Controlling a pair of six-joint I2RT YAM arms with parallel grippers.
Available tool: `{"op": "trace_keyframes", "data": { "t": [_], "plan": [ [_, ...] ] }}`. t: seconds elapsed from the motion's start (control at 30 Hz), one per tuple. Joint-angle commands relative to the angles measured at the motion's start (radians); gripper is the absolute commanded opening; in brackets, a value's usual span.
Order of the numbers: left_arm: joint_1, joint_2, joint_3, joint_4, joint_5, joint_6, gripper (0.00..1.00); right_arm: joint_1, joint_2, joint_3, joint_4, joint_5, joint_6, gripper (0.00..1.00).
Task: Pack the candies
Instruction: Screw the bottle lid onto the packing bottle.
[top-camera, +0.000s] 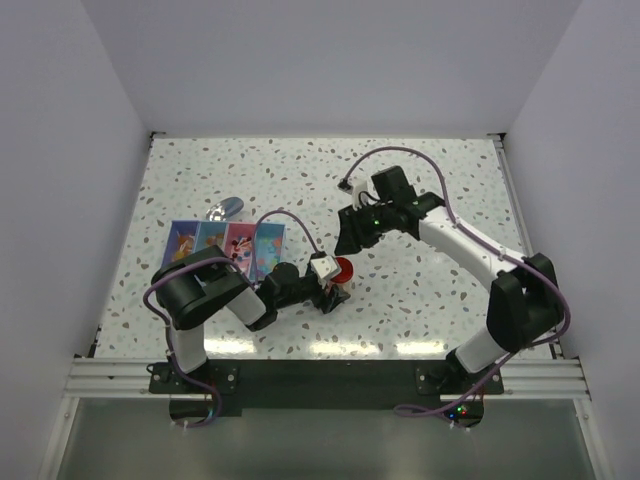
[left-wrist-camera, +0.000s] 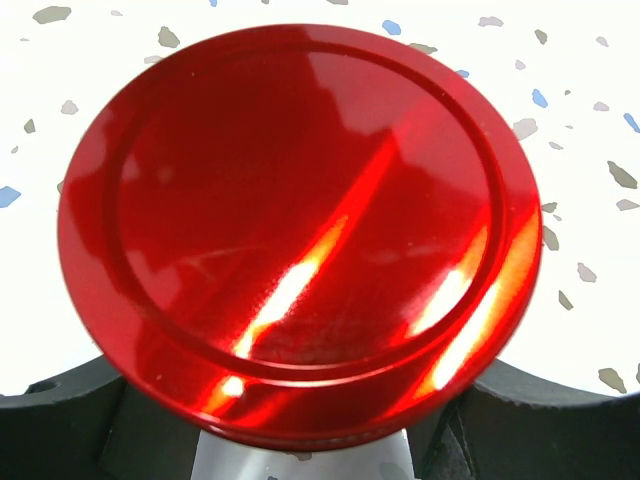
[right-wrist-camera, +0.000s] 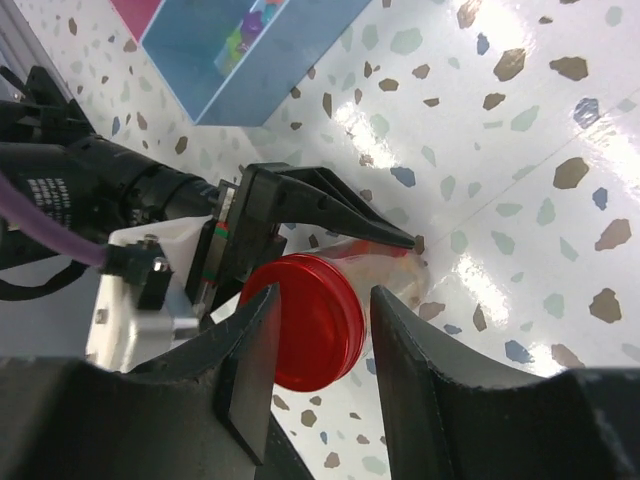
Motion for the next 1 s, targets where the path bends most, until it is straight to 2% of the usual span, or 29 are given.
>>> {"op": "trace_keyframes", "data": {
  "t": [0.0,0.23,0.33,0.63,0.9,0.93,0.97],
  "plan": [
    [0.006,-0.013,-0.001,-0.065,-0.018,-0.011,0.03,0.006,0.026,0.026,0.001,-0.081,-0.042,0.43],
    [0.004,-0.006,0.013,-0.07,-0.022,-0.023,0.03,0.031,-0.02,-0.057,0.021,-0.095,-0.025,0.29],
    [0.006,-0.006,0.025,-0.096,-0.029,-0.027,0.02,0.034,-0.077,-0.143,0.039,-0.081,0.004,0.25],
    [0.006,-0.017,0.055,-0.168,-0.055,-0.035,0.0,0.043,-0.255,-0.327,0.093,-0.022,0.117,0.22],
    [0.006,-0.002,0.053,-0.167,-0.059,-0.026,0.0,0.052,-0.352,-0.359,0.069,0.027,0.15,0.22],
    [0.006,-0.002,0.042,-0.15,-0.059,-0.024,0.04,0.051,-0.358,-0.343,0.047,0.04,0.145,0.23],
    [0.006,0.0,0.038,-0.142,-0.059,-0.023,0.15,0.049,-0.372,-0.335,0.037,0.078,0.131,0.24]
  ]
}}
